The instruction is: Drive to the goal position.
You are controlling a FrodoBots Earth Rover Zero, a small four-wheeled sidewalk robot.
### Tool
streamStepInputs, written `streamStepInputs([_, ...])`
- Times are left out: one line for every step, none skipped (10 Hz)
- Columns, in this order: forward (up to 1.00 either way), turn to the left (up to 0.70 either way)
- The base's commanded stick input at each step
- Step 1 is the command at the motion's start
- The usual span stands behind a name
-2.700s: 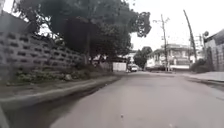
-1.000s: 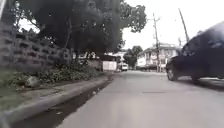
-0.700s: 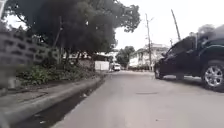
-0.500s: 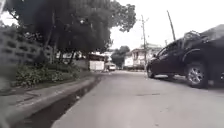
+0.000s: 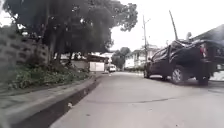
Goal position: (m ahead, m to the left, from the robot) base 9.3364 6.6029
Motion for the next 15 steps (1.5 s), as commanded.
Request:
streamStepInputs([0.7, 0.0])
streamStepInputs([0.7, 0.0])
streamStepInputs([0.7, 0.0])
streamStepInputs([0.7, 0.0])
streamStepInputs([0.7, 0.0])
streamStepInputs([0.7, 0.0])
streamStepInputs([0.7, 0.0])
streamStepInputs([0.7, 0.0])
streamStepInputs([0.7, 0.0])
streamStepInputs([0.7, 0.0])
streamStepInputs([0.7, 0.0])
streamStepInputs([0.7, 0.0])
streamStepInputs([0.7, 0.0])
streamStepInputs([0.7, -0.13])
streamStepInputs([0.7, -0.34])
